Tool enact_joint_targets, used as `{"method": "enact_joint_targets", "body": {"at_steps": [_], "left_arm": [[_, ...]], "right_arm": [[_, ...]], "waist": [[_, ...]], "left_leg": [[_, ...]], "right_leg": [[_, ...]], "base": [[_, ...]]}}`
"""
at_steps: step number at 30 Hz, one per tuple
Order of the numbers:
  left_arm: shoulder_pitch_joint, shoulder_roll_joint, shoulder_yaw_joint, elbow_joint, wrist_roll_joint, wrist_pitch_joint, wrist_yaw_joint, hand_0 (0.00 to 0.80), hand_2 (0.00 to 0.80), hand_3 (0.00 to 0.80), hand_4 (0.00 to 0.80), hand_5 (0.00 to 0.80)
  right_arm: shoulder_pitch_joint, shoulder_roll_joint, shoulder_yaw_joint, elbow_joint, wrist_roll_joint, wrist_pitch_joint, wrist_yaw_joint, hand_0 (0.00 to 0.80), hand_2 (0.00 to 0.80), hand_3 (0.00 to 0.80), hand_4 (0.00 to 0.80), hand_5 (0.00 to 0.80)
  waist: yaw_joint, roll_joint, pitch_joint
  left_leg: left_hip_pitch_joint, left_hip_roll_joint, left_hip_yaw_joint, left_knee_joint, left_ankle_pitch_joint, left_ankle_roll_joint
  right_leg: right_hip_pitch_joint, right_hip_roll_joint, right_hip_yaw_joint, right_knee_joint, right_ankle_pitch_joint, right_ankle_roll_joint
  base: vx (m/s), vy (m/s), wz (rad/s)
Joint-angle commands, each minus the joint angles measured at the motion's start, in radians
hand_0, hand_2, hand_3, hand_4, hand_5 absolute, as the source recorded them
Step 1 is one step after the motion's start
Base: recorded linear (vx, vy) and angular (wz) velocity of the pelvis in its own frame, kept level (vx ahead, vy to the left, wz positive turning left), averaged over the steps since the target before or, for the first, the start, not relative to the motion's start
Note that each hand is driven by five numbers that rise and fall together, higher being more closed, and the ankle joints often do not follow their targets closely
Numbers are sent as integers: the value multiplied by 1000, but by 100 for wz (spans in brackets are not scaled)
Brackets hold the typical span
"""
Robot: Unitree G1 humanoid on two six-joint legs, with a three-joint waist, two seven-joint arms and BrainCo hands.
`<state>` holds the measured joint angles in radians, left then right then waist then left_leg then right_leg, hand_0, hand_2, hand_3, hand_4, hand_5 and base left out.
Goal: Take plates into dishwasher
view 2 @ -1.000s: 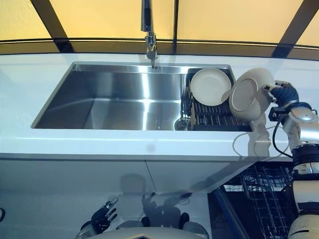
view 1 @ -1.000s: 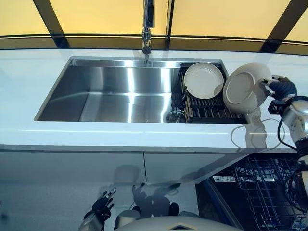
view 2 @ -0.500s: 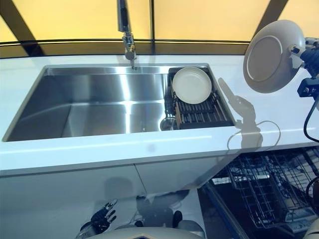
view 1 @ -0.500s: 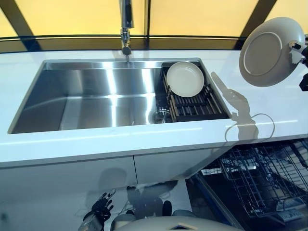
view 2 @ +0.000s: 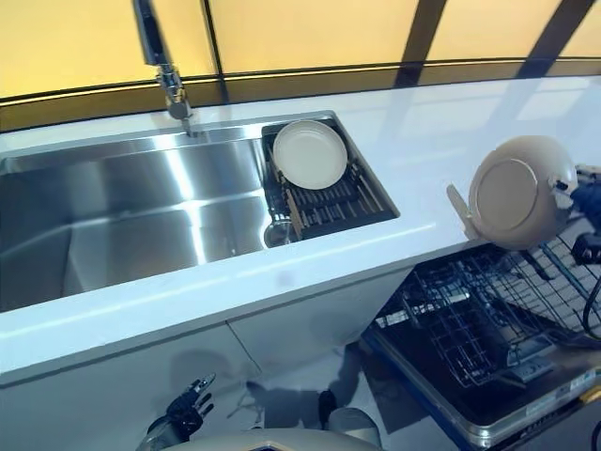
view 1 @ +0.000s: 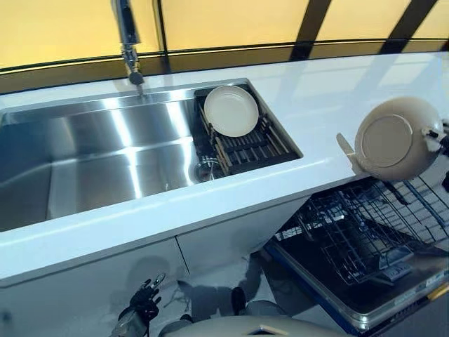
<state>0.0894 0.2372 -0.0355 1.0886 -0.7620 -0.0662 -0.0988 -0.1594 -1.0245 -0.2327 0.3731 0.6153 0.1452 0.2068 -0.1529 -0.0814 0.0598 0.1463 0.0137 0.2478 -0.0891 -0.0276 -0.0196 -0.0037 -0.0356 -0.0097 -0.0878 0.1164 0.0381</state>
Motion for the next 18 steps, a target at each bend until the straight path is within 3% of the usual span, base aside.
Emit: {"method": "enact_joint_targets", "body": {"at_steps": [1, 11, 18], "left_arm": [[-53, 9, 27, 52, -14, -37, 4, 0, 0, 0, 0, 0], [-58, 6, 29, 25, -14, -36, 22, 0, 0, 0, 0, 0], [-59, 4, 29, 12, -13, -27, 31, 0, 0, 0, 0, 0]], "right_arm": [[8, 48, -38, -27, -58, -69, 2, 800, 800, 800, 800, 800], [113, 130, -25, 4, -254, -125, -5, 800, 800, 800, 800, 800], [123, 146, -10, 32, -280, -127, -27, 800, 800, 800, 800, 800]], "waist": [[15, -14, -12], [-2, -2, -3], [1, 5, -3]], "left_leg": [[-27, -40, -25, 66, -81, 36], [-34, -44, -6, 78, -84, 40], [-38, -43, -5, 76, -82, 39]], "right_leg": [[-1, 27, -2, 47, -64, 63], [-18, 24, 5, 47, -52, 68], [-15, 21, -6, 44, -56, 67]], "base": [[-13, -26, -12], [10, -23, -7], [2, -5, 0]]}}
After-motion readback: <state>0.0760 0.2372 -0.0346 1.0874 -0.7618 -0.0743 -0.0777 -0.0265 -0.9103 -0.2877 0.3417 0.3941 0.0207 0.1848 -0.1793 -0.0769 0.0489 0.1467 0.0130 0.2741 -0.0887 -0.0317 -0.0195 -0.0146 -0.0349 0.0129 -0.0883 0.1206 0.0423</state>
